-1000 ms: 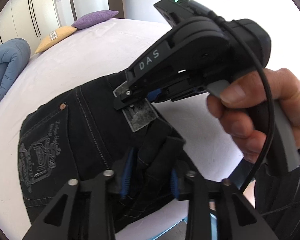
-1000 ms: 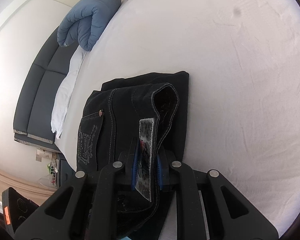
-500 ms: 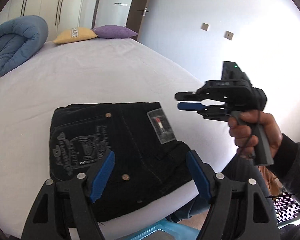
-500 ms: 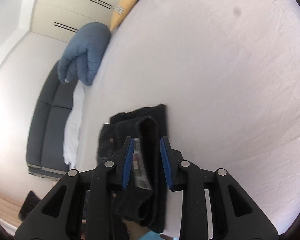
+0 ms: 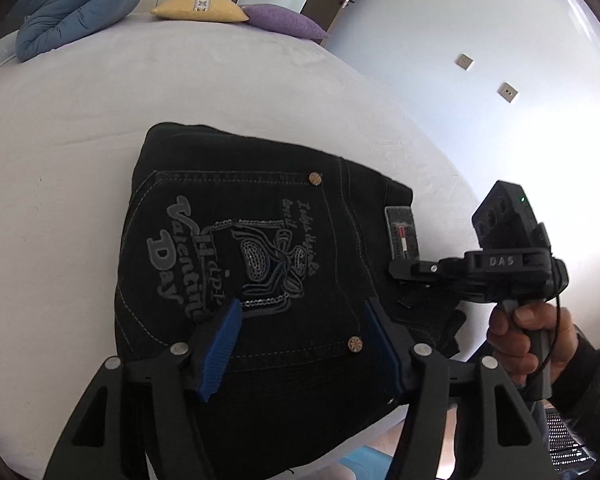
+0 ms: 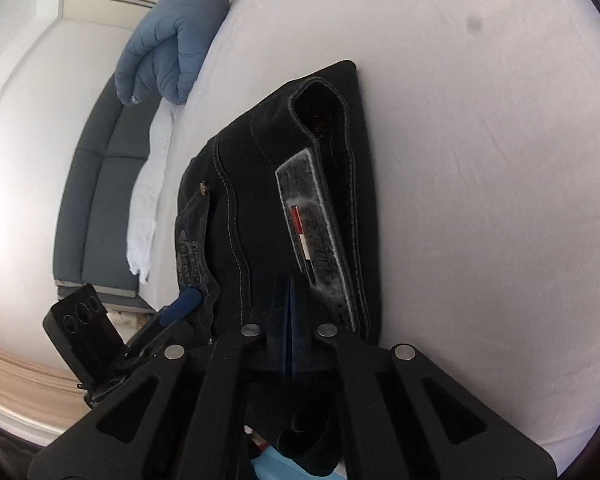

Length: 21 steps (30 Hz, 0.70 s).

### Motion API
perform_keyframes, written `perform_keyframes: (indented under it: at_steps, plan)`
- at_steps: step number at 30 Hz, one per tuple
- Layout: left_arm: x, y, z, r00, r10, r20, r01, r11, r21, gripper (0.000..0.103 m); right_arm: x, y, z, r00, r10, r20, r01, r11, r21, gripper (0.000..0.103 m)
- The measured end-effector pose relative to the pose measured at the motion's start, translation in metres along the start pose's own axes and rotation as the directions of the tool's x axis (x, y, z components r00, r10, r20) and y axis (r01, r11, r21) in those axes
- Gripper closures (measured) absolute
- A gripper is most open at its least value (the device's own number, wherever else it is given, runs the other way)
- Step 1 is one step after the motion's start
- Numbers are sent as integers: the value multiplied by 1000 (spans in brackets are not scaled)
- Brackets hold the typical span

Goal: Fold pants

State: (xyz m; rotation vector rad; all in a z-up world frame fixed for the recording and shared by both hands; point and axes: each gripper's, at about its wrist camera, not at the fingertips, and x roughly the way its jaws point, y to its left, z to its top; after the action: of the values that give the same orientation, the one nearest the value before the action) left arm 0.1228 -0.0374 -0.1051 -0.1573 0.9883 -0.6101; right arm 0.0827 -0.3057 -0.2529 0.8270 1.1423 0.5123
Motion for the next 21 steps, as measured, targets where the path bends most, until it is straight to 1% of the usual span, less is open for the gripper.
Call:
perform_keyframes:
  at_steps: [1,4,5,6,7,9,11,12,14,15,19,21]
  plan:
    - [-3,0,5,1000,-3,6,3,1000,7,50,0,1,-1,1000,-12,4,12,1000,-19,103]
    - [-4,14,38,999,18,41,-18,1000,14,52,2,-2,-1,1000,-21,5,21,1000,-17,103]
    - [-3,19,48,999,26,48,-26,1000,7,54,2,-2,-1,1000,-19,6,19,1000,-16,103]
    - [1,27,61,998,47,52,-47,999,0,62,2,-3,-1,1000,-18,9,18,1000,-17,103]
    - [5,34,71,997,65,51,-64,998,-10,68,1,-5,-2,1000,-19,14,19,1000,-21,103]
    - [20,50,90,997,77,28,-76,996,-41,68,1,-3,-5,999,-23,22,24,999,-26,103]
    - [35,54,93,994,105,-13,-106,994,-33,73,4,2,-6,999,-28,28,29,999,-25,103]
    - [41,50,87,989,143,-29,-142,990,7,77,4,3,-5,999,-34,30,35,999,-28,103]
    - [42,38,70,986,165,-29,-163,984,70,77,2,7,-4,998,-43,34,44,999,-31,103]
    - [40,34,59,984,176,-27,-173,981,86,77,2,6,-4,998,-43,36,44,999,-30,103]
    - [19,25,11,985,171,1,-171,983,70,77,6,14,-10,998,-39,47,41,998,-37,103]
    - [6,15,-12,980,198,24,-199,975,101,77,6,13,-11,998,-38,52,40,999,-37,103]
